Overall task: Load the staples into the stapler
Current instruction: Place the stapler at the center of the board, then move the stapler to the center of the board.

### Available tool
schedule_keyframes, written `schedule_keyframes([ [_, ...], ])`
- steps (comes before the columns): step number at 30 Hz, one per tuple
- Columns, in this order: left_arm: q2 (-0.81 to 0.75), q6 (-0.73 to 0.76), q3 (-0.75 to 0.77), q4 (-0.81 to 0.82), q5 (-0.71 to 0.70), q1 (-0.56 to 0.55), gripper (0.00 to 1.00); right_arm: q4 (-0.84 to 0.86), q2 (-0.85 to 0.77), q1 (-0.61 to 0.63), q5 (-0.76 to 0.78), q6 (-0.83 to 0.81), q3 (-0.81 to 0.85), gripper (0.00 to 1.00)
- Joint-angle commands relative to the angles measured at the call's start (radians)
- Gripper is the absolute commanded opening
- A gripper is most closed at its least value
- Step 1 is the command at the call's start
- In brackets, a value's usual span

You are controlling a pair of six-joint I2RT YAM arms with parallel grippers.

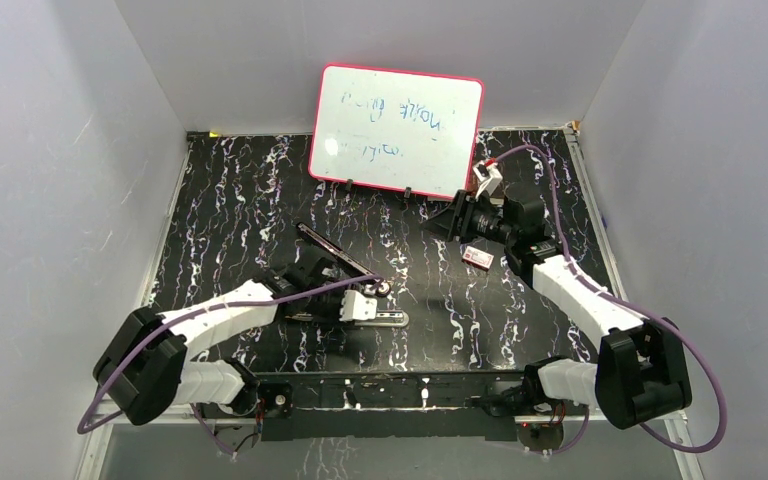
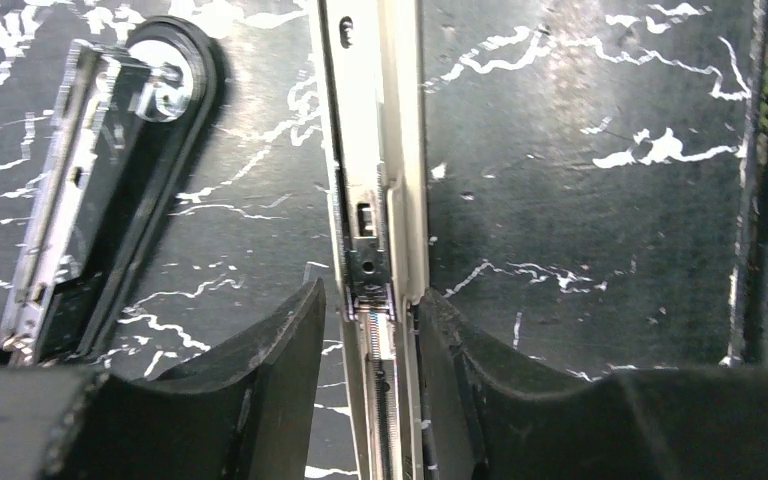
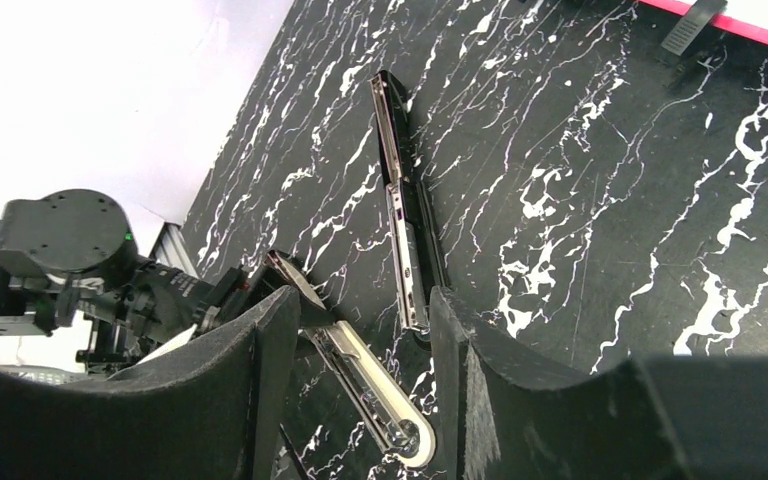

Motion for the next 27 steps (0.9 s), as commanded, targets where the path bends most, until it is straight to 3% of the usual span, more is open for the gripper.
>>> schedule_keyframes([
  [1, -0.059, -0.041, 0.000, 0.076, 0.004, -0.003, 0.41, 0.033, -0.005, 0.004, 0.037, -0.039, -0.006, 0.59],
  [4, -0.093, -0.096, 0.010, 0.093, 0.006, -0.003, 0.58, 0.034, -0.010, 0.004, 0.059, -0.065, -0.028, 0.60],
  [11, -0.247, -0.272, 0.004, 0.160, -0.020, -0.001, 0.71, 0.012, 0.012, 0.051, 0.061, -0.187, -0.031, 0.64],
  [18, -0.467, -0.788, -0.072, 0.511, -0.391, 0.086, 0.96, -0.080, 0.111, 0.324, 0.071, -0.458, 0.037, 0.66],
  [23, -0.457, -1.042, 0.014, 0.433, -0.508, 0.243, 0.98, -0.133, 0.202, 0.482, 0.071, -0.626, 0.075, 0.67],
  [27, -0.405, -1.116, 0.085, 0.332, -0.537, 0.315, 0.98, -0.190, 0.290, 0.574, 0.122, -0.741, 0.128, 0.67],
])
